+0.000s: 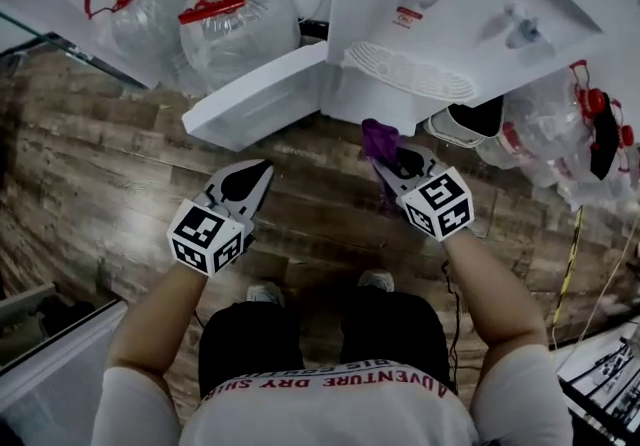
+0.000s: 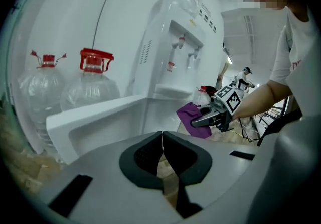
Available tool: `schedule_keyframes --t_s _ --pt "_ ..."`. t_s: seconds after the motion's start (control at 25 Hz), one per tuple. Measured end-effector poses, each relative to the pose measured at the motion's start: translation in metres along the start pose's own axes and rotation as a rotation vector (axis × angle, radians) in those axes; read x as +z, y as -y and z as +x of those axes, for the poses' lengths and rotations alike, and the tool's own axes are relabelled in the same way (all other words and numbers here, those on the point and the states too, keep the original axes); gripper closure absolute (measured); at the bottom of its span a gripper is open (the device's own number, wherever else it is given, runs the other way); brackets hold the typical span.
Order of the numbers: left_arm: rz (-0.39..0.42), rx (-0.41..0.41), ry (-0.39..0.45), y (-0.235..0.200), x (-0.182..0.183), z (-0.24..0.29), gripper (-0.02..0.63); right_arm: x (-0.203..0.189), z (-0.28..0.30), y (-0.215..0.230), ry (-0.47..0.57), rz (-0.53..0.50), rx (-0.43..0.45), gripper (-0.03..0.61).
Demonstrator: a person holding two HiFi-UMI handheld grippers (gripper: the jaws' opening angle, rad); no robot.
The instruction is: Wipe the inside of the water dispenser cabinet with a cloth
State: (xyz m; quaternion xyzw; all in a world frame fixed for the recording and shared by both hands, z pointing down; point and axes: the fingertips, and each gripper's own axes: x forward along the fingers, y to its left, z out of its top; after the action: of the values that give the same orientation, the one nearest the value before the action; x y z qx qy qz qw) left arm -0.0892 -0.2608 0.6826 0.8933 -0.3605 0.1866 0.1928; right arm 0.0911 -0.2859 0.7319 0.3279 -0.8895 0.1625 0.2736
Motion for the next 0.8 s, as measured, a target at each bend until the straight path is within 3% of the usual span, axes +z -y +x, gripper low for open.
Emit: schedule_keyframes --t_s 0.2,0.32,0.6,0.8 --pt "0.015 -0.042 -0.022 -0.027 -0.049 0.043 0.586 -0.015 0.05 0.035 0.028 -0.137 -0.039 0.48" --pt "-0.035 -0.065 -0.017 -0.04 -0.06 0.066 0.586 -0.005 0.07 0.057 0.071 -0.23 -0.091 0.48" --pt "0.028 -0.114 0.025 -0.04 -0.05 0.102 0.586 0.031 0.087 0.078 0.177 -0.436 -0.193 0.48" --pt "0.04 -0.095 0.062 -0.043 -0.039 0.108 0.586 0.054 0.095 0.088 0.241 -0.472 -0.253 0.48"
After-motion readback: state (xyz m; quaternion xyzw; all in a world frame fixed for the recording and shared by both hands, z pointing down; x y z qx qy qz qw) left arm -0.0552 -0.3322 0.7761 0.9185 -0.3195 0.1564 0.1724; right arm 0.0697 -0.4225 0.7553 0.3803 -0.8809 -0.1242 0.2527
